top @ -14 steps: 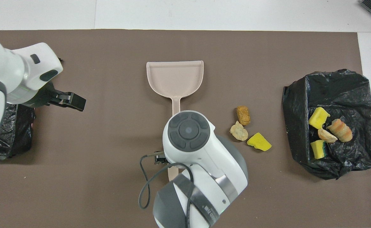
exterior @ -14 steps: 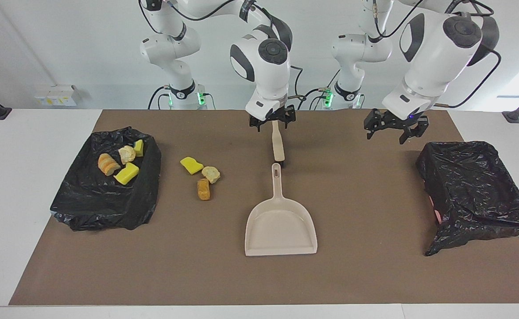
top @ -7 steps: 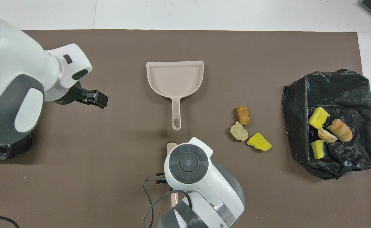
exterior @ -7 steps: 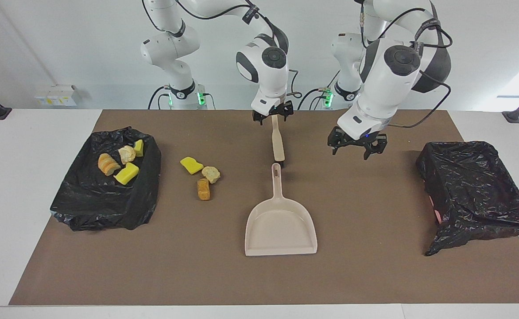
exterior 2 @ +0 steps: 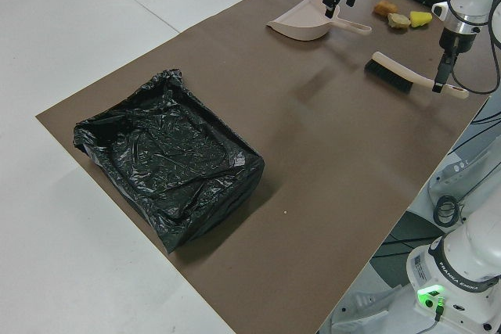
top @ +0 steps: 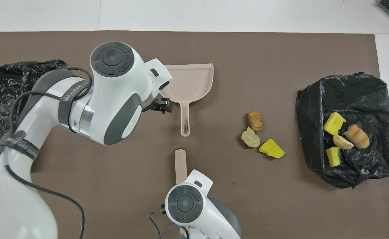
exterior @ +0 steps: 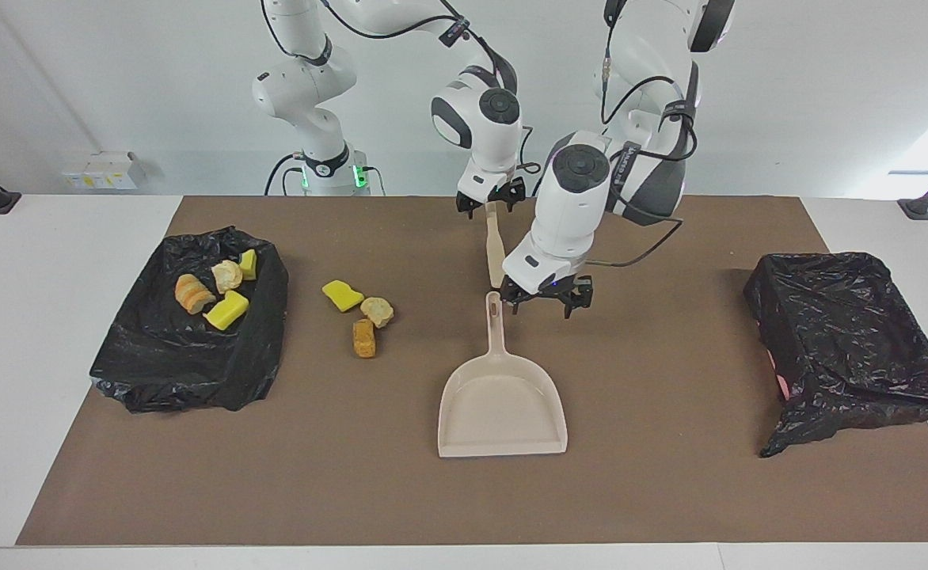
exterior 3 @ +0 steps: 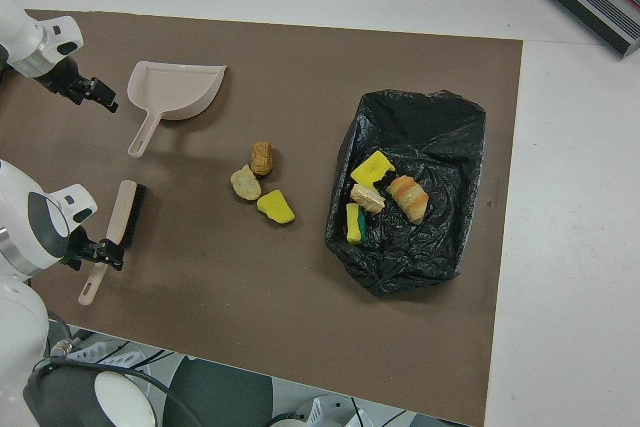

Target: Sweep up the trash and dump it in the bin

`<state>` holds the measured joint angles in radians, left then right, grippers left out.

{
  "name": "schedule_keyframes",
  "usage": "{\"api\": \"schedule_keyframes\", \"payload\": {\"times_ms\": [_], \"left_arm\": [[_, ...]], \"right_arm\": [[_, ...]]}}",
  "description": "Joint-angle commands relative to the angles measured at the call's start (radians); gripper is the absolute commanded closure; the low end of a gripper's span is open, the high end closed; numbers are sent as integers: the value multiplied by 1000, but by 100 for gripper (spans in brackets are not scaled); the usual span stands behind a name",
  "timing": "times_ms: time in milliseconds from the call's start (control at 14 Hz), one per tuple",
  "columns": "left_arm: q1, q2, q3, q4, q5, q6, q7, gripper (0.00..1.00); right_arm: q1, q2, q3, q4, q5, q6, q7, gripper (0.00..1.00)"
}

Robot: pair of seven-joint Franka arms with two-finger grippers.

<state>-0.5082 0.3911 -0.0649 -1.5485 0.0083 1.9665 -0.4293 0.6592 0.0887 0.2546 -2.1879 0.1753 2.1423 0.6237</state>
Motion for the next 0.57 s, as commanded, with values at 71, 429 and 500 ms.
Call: {"api": "schedule_keyframes", "payload": {"times_ms": [71, 429, 500], "left_arm": [[-53, 55, 14, 25, 24, 40, -97, 0], [-110, 112, 22, 25, 24, 97, -193, 5], [-110, 114, 22, 24, 24, 109, -195, 12]], "right_arm": [[3, -17, -3, -47, 23, 44, -4, 21], [2, -4, -5, -32, 23, 36, 33, 100], [-4, 0, -5, -18, 23, 24, 40, 100]]}}
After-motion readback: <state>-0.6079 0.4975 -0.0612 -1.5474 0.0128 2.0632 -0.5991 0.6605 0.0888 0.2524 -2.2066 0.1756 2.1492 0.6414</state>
